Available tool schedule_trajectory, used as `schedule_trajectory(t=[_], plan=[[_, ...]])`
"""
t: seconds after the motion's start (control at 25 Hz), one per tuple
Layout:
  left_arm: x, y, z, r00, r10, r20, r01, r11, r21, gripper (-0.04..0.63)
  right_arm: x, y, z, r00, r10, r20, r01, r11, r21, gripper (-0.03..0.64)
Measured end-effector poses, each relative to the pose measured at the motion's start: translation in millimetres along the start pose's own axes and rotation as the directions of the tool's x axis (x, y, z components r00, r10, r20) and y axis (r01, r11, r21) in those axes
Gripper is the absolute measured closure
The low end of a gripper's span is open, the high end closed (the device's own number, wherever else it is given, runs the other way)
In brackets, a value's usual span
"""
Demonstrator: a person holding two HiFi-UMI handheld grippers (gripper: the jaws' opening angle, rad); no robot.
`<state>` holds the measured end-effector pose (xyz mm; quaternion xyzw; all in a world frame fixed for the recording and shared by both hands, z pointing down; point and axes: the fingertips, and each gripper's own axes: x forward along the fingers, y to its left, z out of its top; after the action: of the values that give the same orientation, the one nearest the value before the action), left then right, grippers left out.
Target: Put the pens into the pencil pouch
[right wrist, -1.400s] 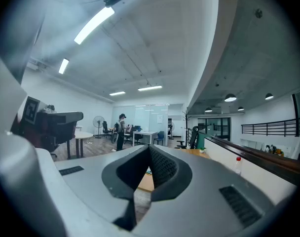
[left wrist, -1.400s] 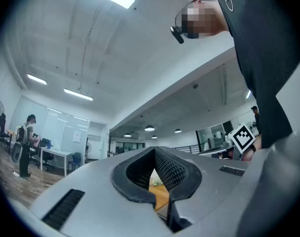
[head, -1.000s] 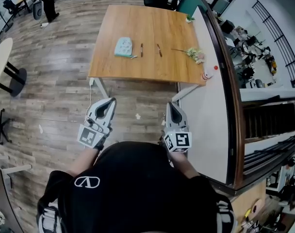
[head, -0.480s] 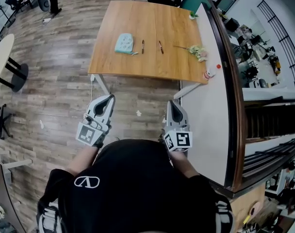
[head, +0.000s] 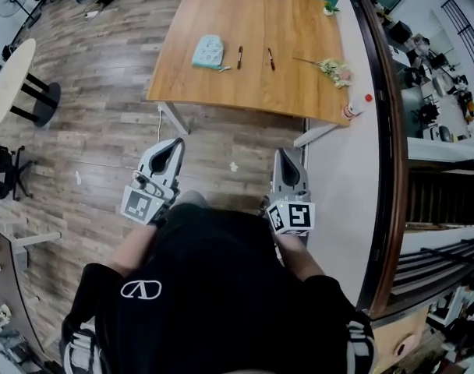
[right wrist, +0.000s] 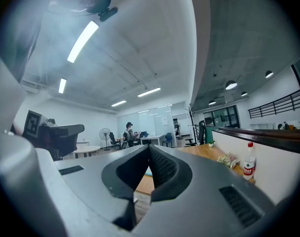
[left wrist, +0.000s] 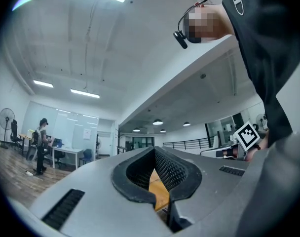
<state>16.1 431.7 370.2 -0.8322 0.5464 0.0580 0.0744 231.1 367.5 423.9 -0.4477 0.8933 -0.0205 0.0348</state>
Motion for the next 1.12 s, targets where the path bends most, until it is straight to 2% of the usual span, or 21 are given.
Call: schedule_trajectory(t=[0.2,0.32,0.56,0.76,0.96,1.12], plan=[[24.9,15.2,-13.5,1.0,0.015,-0.015,-0.015,1.0,-0.011,0.592,26.1,-19.4,-10.7,1.0,0.004,-0.017,-0.004,1.0,0.02,0.618],[48.3,41.8,-26.7,1.0,0.011,-0.007,-0.011,1.0,-0.023,0.592,57.4,-29.5,-15.6,1.0,-0.01,-0.024,0.01,1.0,0.018,0.618],[126.7,123.8,-57.3,0.998,-0.04,0.046,0.041,0.999,-0.032,0.592,148.4,-54.2,-13.7,0.997,-0.072,-0.012,0.072,0.997,-0.03,0.618],[202.9,201.6,-48.5,0.989,-0.109,0.096,0.112,0.993,-0.026,0.592,244.2,-62.7,9.1,0.992,-0.126,-0.011,0.125,0.99,-0.069,0.618],[264.8,277.0,-57.5,0.982,-0.162,0.095,0.166,0.985,-0.038,0.592,334.1,-72.6,26.4,0.985,-0.17,0.0,0.169,0.981,-0.091,0.618],[304.3,317.0,-69.5,0.976,-0.194,0.095,0.199,0.979,-0.048,0.592,388.4,-80.8,25.2,0.981,-0.192,0.002,0.191,0.977,-0.096,0.618]])
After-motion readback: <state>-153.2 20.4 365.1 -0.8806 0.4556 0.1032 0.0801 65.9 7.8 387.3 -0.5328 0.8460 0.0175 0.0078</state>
